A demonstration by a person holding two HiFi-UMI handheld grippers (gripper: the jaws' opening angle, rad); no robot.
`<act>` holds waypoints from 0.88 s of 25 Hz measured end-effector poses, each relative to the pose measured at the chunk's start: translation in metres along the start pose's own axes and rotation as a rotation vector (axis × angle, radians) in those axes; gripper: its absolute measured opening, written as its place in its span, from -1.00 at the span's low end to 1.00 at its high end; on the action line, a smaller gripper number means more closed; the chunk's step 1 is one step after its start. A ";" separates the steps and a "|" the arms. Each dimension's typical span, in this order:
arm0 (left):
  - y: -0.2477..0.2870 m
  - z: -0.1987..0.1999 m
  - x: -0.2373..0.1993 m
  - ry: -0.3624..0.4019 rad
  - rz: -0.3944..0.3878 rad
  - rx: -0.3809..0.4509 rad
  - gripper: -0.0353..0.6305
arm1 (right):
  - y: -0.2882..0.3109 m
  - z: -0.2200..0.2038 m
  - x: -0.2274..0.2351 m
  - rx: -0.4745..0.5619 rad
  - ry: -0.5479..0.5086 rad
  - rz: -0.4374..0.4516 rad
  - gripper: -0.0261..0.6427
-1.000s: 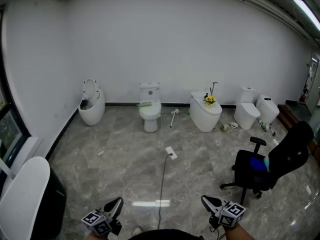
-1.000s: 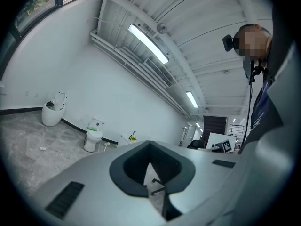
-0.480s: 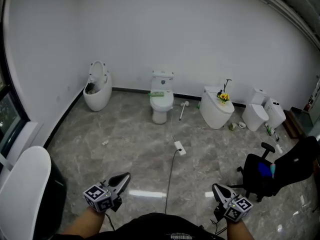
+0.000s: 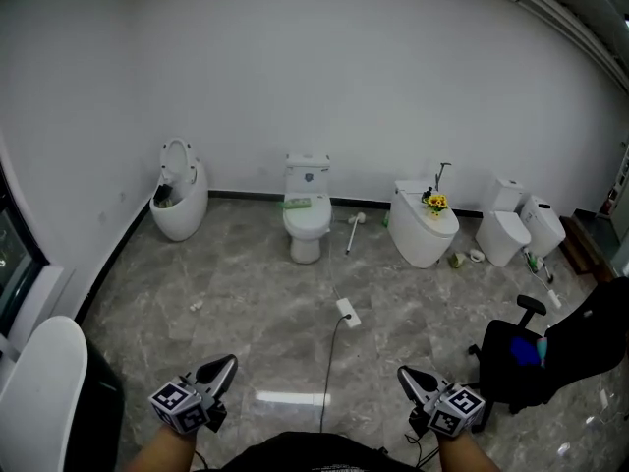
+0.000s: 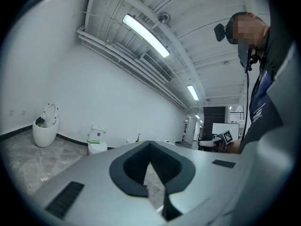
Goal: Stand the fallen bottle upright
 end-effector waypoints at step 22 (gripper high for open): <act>0.205 0.026 -0.087 -0.143 0.103 0.059 -0.86 | 0.132 0.080 0.229 -0.057 -0.057 0.085 -0.91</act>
Point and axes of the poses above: the fingertips, and each gripper's own axes: y forward along the fingers, x to its right, z out of its top, the point moved 9 cm from there along -y, backward along the fingers, and after that the axes turned 7 degrees about -x, right-handed, at the moved point
